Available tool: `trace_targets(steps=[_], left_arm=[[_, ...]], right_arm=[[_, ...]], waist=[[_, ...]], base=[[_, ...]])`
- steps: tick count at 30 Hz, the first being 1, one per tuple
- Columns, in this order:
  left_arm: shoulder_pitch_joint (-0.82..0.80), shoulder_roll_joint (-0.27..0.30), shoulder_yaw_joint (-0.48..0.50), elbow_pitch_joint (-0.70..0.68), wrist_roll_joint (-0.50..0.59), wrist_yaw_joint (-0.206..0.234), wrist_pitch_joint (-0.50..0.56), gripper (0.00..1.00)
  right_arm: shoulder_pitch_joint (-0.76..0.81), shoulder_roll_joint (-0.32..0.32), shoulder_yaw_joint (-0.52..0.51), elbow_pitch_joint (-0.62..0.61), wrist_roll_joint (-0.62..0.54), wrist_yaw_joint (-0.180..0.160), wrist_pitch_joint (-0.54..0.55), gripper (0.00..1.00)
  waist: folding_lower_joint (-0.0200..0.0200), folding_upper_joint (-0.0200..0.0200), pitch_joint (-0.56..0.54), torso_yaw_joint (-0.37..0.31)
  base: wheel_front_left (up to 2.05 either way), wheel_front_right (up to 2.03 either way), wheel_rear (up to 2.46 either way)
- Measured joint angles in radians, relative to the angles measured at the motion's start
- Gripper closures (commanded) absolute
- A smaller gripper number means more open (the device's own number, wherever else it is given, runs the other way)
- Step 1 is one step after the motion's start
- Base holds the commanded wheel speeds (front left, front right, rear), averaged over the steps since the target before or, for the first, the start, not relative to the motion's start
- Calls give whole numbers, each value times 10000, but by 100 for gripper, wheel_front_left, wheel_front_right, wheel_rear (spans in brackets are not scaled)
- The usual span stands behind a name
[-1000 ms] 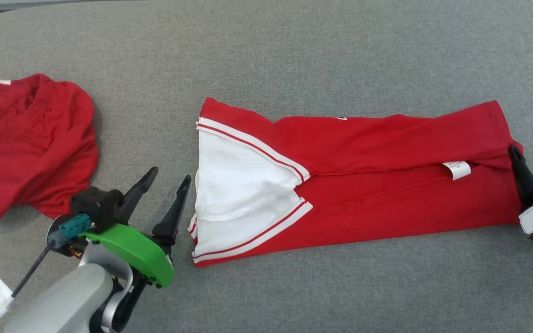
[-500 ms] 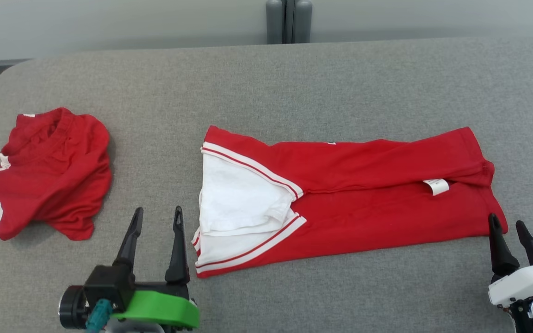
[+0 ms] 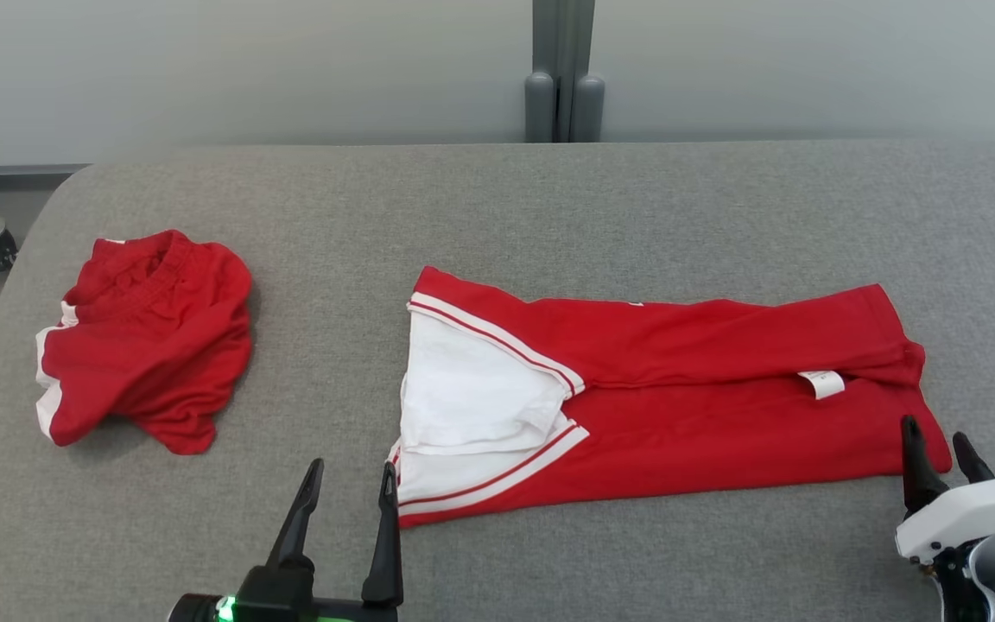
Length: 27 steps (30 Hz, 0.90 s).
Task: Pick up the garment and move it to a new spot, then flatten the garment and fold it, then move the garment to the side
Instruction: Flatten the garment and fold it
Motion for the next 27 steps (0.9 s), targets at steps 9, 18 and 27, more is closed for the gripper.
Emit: trace_targets(steps=[9, 18, 27], left_arm=[[-24, -230, 198, 8, 510, -240, 0, 0], [-174, -318, 309, -2, 667, -405, 0, 0], [-363, -341, 401, 6, 696, -497, 0, 0]], right_arm=[[-1517, -445, -861, 1641, -905, 0, 863, 0], [-2405, -826, -1254, 2569, -1532, 0, 1467, 0], [-2685, -830, -1166, 3202, -1603, 8, 1843, 40]], waist=[[0, 0, 270, 582], [0, 0, 821, 882], [0, 0, 1104, 920]], base=[[0, 0, 0], [0, 0, 0], [0, 0, 0]])
